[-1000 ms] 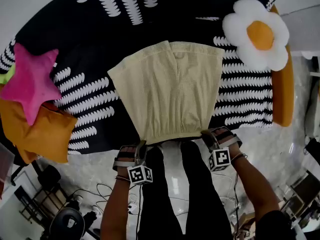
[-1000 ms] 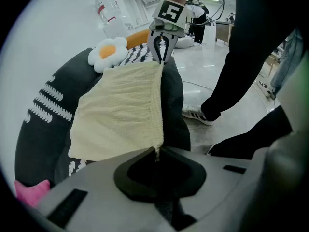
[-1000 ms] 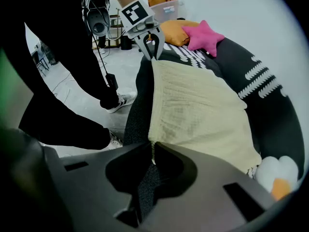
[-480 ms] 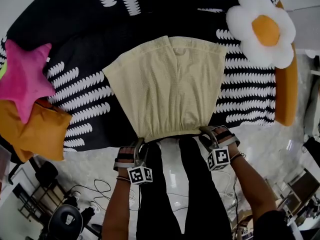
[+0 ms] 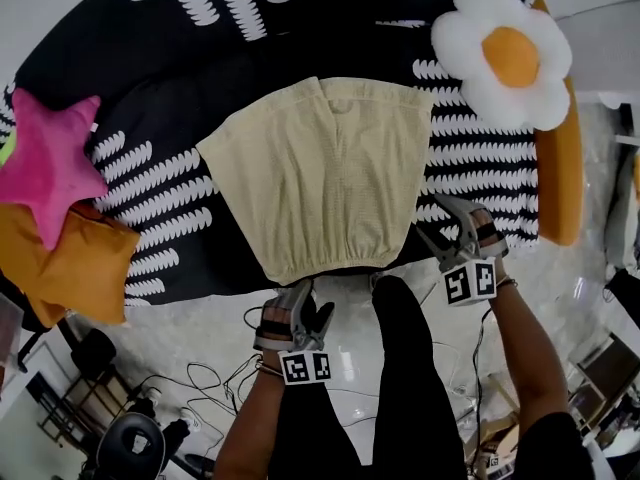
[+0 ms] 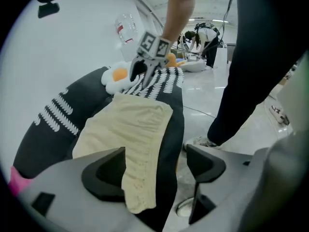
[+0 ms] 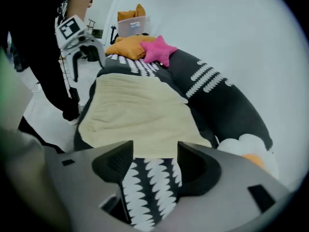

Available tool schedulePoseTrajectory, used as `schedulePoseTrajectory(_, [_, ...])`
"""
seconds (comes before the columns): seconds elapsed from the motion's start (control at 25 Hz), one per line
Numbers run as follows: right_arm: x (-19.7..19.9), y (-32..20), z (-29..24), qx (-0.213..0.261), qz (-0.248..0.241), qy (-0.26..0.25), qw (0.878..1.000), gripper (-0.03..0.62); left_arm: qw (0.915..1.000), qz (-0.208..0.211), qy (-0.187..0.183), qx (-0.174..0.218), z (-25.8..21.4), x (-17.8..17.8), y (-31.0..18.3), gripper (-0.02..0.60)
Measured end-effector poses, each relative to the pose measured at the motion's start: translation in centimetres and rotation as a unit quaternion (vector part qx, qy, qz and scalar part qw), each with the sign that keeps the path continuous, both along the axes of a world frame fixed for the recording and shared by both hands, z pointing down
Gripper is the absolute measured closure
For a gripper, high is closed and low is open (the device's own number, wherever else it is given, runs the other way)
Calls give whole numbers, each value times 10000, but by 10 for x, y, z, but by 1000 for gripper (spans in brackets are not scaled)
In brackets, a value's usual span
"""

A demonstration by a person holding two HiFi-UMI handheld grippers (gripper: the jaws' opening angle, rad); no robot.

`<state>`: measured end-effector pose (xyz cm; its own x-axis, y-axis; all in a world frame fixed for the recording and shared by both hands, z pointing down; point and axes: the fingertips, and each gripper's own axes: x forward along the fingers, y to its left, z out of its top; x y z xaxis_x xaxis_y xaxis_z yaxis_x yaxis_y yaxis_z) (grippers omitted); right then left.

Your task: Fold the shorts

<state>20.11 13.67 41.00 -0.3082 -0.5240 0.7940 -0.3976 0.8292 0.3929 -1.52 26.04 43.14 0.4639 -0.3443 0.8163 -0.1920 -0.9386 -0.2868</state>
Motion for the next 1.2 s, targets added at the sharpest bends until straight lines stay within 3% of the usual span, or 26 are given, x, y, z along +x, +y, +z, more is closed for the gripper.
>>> schedulePoseTrajectory(0.28, [39, -106, 3, 420, 50, -93, 9991, 327, 9947, -978, 311, -30, 15, 80, -12, 216])
schedulePoseTrajectory(0.48, [56, -146, 11, 297, 224, -338, 9987, 330, 9841, -1659, 581, -273, 29, 124, -5, 238])
schedulePoseTrajectory(0.68, [59, -181, 20, 10, 604, -744, 9954, 347, 9678, -2382, 659, -472, 45, 140, 8, 316])
schedulePoseTrajectory(0.96, [71, -204, 42, -310, 1270, -1115, 9851, 392, 9551, -2834, 729, -464, 64, 154, 4, 342])
schedulePoseTrajectory(1.0, [69, -204, 45, -373, 1258, -1124, 9850, 410, 9529, -2922, 693, -413, 65, 153, 0, 362])
schedulePoseTrajectory(1.16, [65, -199, 54, -612, 1247, -1161, 9835, 516, 9440, -3268, 424, -156, 68, 144, -11, 545])
schedulePoseTrajectory(1.2, [65, -198, 54, -611, 1253, -1178, 9832, 540, 9426, -3312, 408, -156, 67, 143, -12, 554])
